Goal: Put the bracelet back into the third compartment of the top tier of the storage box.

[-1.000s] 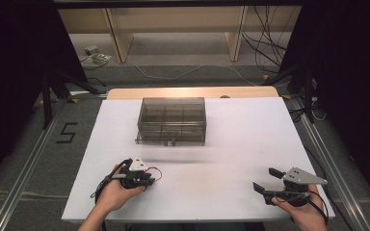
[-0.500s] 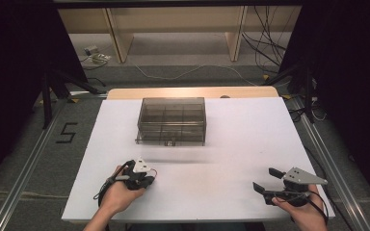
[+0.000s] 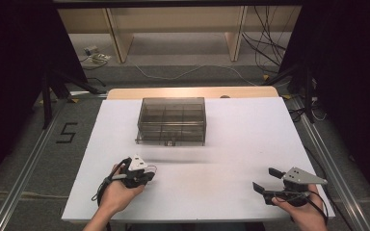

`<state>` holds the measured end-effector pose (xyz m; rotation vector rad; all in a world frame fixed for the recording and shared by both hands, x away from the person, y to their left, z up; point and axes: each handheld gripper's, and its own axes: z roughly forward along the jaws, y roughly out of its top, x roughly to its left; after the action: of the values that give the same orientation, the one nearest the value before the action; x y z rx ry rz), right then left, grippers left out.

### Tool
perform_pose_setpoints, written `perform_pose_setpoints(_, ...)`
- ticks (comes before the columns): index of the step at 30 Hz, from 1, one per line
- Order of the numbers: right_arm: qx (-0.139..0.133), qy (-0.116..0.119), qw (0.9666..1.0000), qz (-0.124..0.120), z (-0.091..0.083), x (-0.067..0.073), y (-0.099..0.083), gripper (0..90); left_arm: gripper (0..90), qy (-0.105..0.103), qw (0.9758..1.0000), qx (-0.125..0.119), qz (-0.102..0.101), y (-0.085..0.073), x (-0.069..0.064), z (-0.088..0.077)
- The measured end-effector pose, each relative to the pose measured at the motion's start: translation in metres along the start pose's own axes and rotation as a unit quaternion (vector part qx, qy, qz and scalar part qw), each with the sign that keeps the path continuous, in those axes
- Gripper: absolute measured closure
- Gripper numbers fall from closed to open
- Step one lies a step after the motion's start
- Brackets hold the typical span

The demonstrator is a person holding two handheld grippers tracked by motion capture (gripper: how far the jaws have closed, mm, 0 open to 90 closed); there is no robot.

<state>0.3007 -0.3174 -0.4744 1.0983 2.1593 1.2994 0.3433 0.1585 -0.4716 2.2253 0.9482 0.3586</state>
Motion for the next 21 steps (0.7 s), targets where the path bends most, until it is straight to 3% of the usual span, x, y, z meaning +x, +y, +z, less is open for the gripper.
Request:
perform_pose_setpoints(12,0.0,0.0,1.0,0.0,0.0,0.0,0.0,16.7,89.9,0.005,0.9995,-0.031,0.006,0.005,-0.003,-0.007)
perform_pose_setpoints(21,0.0,-0.001,1.0,0.0,0.0,0.0,0.0,16.7,89.9,0.003,0.9993,-0.038,0.003,0.007,-0.003,-0.011)
